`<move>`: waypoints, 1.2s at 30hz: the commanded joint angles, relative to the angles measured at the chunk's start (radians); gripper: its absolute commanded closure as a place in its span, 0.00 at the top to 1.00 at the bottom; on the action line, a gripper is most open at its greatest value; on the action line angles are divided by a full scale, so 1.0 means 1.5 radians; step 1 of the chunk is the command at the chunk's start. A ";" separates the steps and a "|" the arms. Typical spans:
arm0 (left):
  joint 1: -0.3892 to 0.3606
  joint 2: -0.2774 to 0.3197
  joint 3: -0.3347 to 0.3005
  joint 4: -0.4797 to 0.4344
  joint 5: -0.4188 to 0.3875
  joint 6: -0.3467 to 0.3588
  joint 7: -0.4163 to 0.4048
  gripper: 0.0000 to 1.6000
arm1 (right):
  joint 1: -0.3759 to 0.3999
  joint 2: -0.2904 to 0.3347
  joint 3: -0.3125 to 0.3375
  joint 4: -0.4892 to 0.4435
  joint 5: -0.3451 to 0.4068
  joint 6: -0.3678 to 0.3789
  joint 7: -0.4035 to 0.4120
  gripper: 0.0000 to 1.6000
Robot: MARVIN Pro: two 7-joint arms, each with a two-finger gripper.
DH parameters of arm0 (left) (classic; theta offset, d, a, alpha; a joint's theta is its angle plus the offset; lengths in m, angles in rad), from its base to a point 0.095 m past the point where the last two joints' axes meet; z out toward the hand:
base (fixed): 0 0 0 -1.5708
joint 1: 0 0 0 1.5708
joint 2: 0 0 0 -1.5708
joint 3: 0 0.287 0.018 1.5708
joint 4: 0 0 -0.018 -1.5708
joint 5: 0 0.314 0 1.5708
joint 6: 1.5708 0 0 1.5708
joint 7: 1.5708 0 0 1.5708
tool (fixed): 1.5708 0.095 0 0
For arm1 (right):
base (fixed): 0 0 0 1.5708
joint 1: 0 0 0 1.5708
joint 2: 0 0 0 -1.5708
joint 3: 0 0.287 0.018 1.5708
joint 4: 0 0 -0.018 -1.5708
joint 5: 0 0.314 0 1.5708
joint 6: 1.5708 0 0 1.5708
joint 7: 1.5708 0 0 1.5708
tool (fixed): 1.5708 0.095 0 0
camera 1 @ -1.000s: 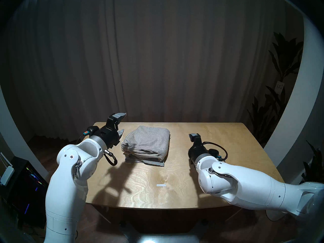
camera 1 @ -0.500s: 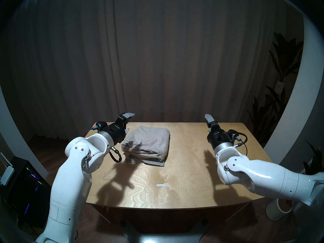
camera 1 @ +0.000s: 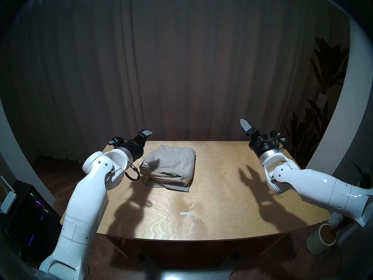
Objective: Fold pants twice and stack them
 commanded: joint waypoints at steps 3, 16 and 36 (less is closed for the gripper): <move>-0.091 0.003 0.030 0.055 0.093 -0.046 -0.015 1.00 | 0.057 -0.008 -0.008 0.071 -0.079 0.069 0.003 1.00; -0.133 0.041 0.111 0.134 0.281 -0.128 -0.056 1.00 | 0.076 -0.047 -0.020 0.154 -0.134 0.116 -0.015 1.00; -0.187 0.073 0.217 0.266 0.547 -0.319 -0.146 1.00 | 0.089 -0.136 -0.051 0.261 -0.212 0.124 -0.078 1.00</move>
